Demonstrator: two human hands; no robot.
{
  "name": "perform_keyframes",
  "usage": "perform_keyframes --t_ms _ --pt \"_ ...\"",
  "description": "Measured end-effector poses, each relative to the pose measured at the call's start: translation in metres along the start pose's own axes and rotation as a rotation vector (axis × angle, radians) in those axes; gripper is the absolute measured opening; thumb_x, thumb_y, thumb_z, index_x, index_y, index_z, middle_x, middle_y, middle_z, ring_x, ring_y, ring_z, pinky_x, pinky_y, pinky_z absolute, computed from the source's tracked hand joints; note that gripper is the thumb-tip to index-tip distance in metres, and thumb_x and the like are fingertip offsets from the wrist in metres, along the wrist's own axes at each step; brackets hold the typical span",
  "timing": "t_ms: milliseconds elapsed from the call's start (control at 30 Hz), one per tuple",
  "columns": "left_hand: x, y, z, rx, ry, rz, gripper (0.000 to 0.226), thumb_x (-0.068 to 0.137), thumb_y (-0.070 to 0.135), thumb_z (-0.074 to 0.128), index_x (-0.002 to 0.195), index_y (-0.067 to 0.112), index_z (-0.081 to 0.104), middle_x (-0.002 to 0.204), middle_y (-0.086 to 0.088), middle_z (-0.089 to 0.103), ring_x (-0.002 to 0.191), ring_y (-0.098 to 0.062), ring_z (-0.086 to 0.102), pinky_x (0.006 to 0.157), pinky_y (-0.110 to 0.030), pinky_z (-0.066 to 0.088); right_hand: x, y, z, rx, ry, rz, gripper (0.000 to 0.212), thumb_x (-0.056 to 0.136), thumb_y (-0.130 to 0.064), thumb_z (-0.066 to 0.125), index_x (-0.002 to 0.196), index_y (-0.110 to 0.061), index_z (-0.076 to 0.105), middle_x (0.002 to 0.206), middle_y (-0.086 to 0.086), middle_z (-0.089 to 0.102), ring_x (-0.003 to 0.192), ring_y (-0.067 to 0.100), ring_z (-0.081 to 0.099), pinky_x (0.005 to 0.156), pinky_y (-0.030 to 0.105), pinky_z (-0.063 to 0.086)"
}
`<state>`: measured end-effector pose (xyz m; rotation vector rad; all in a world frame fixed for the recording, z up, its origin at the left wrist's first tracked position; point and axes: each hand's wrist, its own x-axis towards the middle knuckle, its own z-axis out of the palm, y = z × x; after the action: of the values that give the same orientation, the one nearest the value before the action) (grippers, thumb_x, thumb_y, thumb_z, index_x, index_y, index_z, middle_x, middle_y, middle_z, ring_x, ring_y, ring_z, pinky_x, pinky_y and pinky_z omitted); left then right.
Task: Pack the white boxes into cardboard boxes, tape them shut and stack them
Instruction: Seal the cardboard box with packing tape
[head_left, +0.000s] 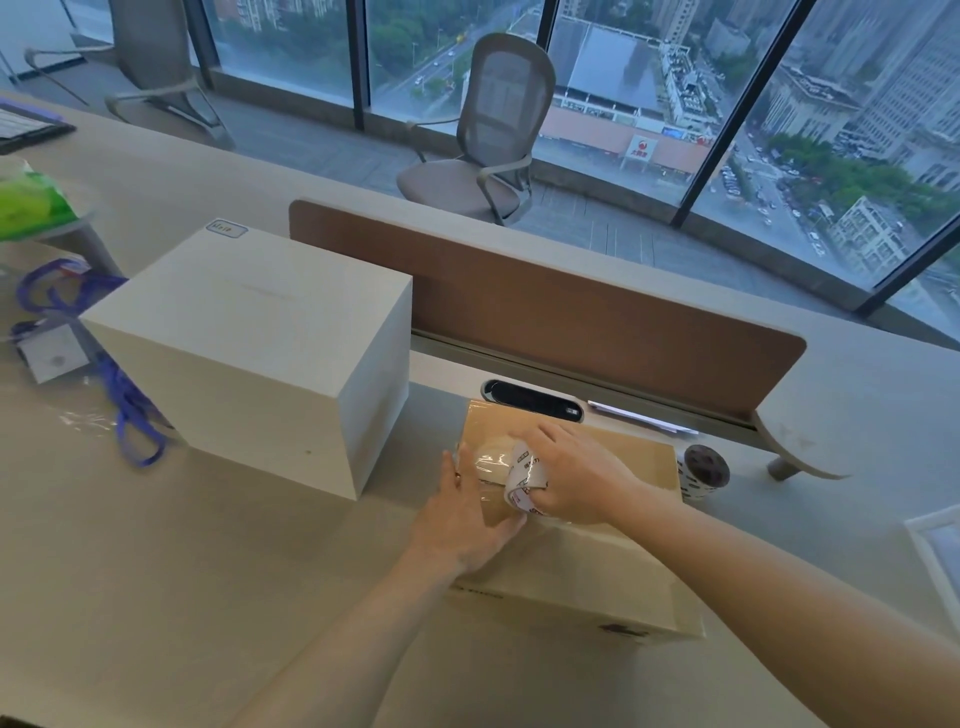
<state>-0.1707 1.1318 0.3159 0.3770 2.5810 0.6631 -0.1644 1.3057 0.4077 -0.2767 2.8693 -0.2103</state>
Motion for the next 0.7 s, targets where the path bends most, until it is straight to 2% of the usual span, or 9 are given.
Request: perform_keyframes --t_ms 67,133,233,367,467,567,633,700 --pt "0.003 0.002 -0.001 0.073 0.046 0.022 0.125 0.076 0.09 0.038 0.156 0.015 -0.02 0.165 -0.011 -0.02 0.154 -0.035 0.002 0.121 -0.046 0.021 -0.006 0.002 0.003 0.079 0.042 0.02 0.083 0.082 -0.04 0.07 0.151 -0.025 0.026 0.145 -0.004 0.041 0.134 0.019 0.038 0.111 0.034 0.035" --pt "0.008 0.002 -0.001 0.125 0.158 0.129 0.125 0.075 0.091 0.031 0.157 0.01 -0.016 0.165 -0.01 -0.022 0.153 -0.028 -0.015 0.126 -0.044 0.007 -0.011 0.005 0.007 0.138 0.066 0.029 0.086 0.08 -0.034 0.073 0.151 -0.023 0.025 0.146 -0.003 0.039 0.131 0.019 0.04 0.107 0.033 0.039" --pt "0.018 0.001 0.001 0.179 0.143 0.319 0.119 0.077 0.089 0.021 0.158 0.008 -0.01 0.165 -0.005 -0.019 0.152 -0.017 -0.018 0.125 -0.042 0.004 -0.016 0.012 0.013 0.231 0.082 0.041 0.086 0.079 -0.024 0.073 0.151 -0.022 0.026 0.145 -0.002 0.037 0.123 0.021 0.046 0.099 0.032 0.044" --pt "0.026 -0.003 0.003 0.211 0.104 0.345 0.124 0.072 0.093 0.017 0.158 0.009 -0.011 0.165 -0.003 -0.021 0.15 -0.013 -0.024 0.123 -0.033 -0.013 -0.017 0.022 0.015 0.289 0.057 0.03 0.083 0.08 -0.012 0.069 0.15 -0.023 0.026 0.143 -0.003 0.034 0.118 0.021 0.049 0.095 0.033 0.046" --pt "0.026 -0.004 0.002 0.224 0.086 0.335 0.122 0.074 0.092 0.02 0.157 0.01 -0.014 0.164 -0.002 -0.025 0.148 -0.012 -0.028 0.123 -0.033 -0.013 -0.016 0.024 0.013 0.181 0.035 -0.002 0.079 0.084 -0.016 0.064 0.15 -0.023 0.023 0.144 -0.003 0.033 0.109 0.023 0.055 0.085 0.034 0.051" --pt "0.025 -0.004 0.001 0.243 0.086 0.336 0.118 0.08 0.088 0.028 0.157 0.01 -0.016 0.162 -0.001 -0.029 0.147 -0.012 -0.03 0.123 -0.034 -0.012 -0.017 0.029 0.004 -0.031 -0.017 -0.066 0.073 0.086 -0.023 0.058 0.148 -0.026 0.018 0.14 -0.004 0.034 0.096 0.024 0.058 0.069 0.038 0.054" --pt "0.024 -0.003 0.0 0.267 0.089 0.333 0.116 0.08 0.087 0.026 0.156 0.012 -0.02 0.16 -0.001 -0.033 0.146 -0.012 -0.032 0.121 -0.031 -0.016 -0.021 0.038 -0.004 -0.169 -0.046 -0.098 0.076 0.087 -0.026 0.058 0.149 -0.028 0.014 0.137 -0.004 0.037 0.092 0.022 0.057 0.06 0.033 0.051" --pt "0.023 -0.003 -0.001 0.284 0.087 0.326 0.115 0.079 0.088 0.022 0.155 0.014 -0.023 0.159 0.001 -0.036 0.145 -0.011 -0.033 0.116 -0.027 -0.019 -0.029 0.049 -0.009 -0.231 -0.059 -0.107 0.08 0.088 -0.035 0.058 0.152 -0.033 0.009 0.135 -0.005 0.038 0.09 0.018 0.053 0.058 0.028 0.046"
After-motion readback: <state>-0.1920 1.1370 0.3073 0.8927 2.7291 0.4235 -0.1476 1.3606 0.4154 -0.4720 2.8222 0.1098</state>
